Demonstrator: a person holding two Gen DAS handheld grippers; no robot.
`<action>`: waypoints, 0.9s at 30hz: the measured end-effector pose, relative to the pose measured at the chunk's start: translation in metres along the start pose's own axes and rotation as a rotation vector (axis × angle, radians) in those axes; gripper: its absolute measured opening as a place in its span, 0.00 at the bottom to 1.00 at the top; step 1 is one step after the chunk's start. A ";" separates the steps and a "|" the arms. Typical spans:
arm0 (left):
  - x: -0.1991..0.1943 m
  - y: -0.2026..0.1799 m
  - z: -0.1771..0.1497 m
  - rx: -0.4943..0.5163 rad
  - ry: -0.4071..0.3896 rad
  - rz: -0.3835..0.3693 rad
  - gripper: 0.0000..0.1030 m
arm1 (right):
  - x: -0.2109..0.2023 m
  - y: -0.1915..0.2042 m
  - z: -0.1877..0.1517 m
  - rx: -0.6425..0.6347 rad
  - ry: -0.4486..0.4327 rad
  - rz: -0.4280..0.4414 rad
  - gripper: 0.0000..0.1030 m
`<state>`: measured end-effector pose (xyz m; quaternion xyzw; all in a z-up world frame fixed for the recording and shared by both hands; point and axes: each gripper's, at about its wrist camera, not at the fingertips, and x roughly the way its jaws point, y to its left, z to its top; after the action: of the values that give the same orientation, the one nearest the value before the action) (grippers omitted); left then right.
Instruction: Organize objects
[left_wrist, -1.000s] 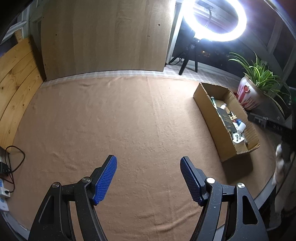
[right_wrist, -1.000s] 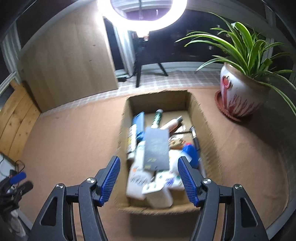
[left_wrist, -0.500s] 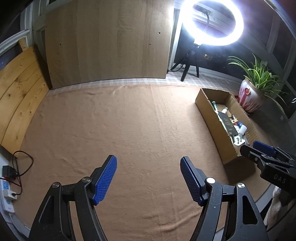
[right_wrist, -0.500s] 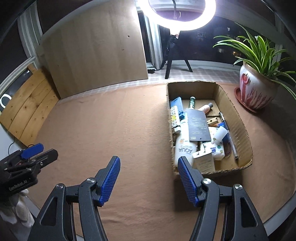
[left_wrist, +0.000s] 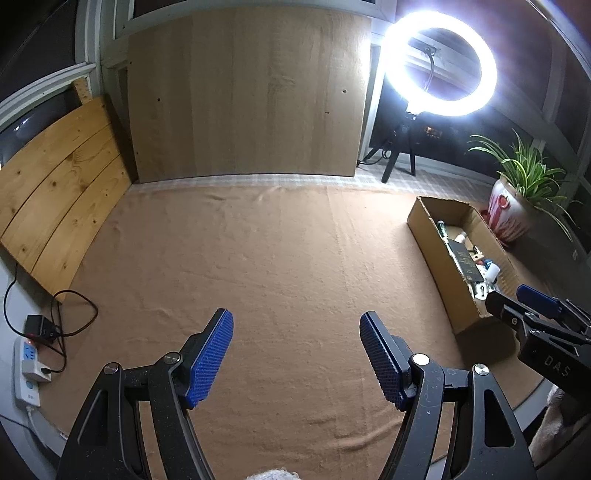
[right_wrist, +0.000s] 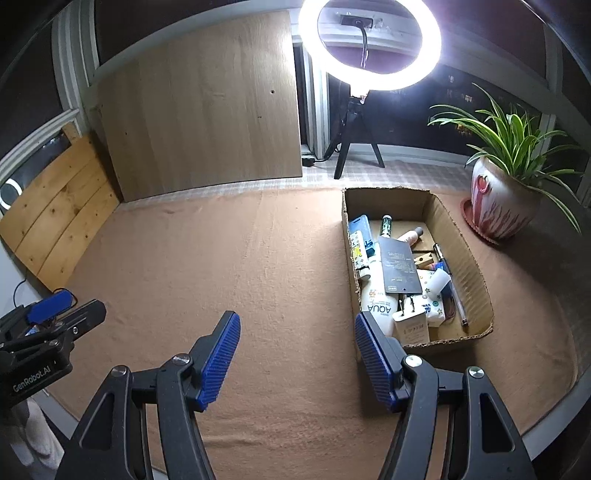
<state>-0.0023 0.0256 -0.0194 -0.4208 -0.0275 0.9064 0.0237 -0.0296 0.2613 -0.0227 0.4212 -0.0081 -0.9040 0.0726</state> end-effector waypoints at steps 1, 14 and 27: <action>-0.001 0.000 0.000 0.001 0.000 0.001 0.73 | 0.000 0.001 0.000 0.000 0.001 -0.001 0.59; -0.006 0.002 -0.004 -0.004 -0.003 0.009 0.76 | -0.005 0.005 0.000 -0.004 -0.021 -0.011 0.59; 0.003 0.003 -0.010 -0.011 0.026 0.020 0.77 | 0.004 0.005 -0.004 0.006 0.010 0.001 0.59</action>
<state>0.0038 0.0227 -0.0286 -0.4328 -0.0281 0.9010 0.0127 -0.0282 0.2562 -0.0283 0.4261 -0.0108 -0.9018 0.0715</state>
